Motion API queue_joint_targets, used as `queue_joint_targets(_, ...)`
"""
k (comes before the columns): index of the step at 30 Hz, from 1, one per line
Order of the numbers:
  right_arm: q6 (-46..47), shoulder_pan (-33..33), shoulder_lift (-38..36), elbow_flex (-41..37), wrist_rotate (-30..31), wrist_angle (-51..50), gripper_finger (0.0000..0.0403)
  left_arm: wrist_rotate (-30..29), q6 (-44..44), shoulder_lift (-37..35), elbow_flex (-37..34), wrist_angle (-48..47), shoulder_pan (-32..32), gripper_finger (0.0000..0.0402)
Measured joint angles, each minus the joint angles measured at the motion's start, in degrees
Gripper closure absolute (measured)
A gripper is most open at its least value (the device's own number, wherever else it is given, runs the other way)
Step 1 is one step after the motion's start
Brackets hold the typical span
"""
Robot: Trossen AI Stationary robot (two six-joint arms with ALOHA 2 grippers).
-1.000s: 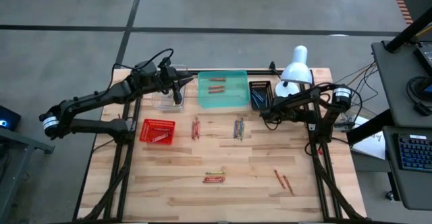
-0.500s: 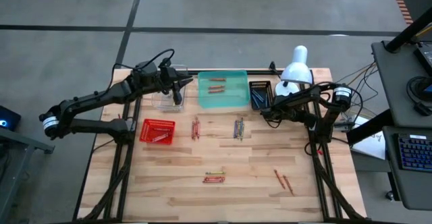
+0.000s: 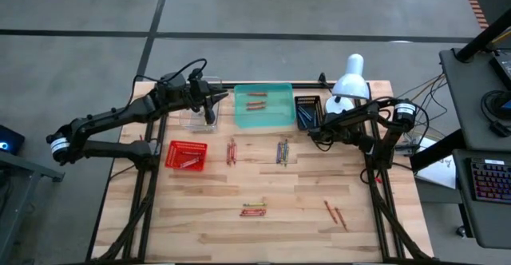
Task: Sort crayons
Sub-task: Put the red crayon into the red bin
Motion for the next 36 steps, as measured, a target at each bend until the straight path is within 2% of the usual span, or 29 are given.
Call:
queue_joint_targets(13,1.76,-3.40,0.00,0.02,0.42,0.29,0.0376,-0.11,0.95,-0.04,0.00,-0.76,0.00,0.0363)
queue_joint_targets(24,1.13,-5.27,-0.02,-1.08,-2.57,4.31,0.0376,-14.26,4.72,-0.24,0.00,-0.84,0.00,0.0363)
queue_joint_targets(36,-2.18,-5.27,-0.13,-0.67,-8.15,3.73,0.0376,-14.99,6.36,-0.26,0.00,-0.84,0.01,0.0363)
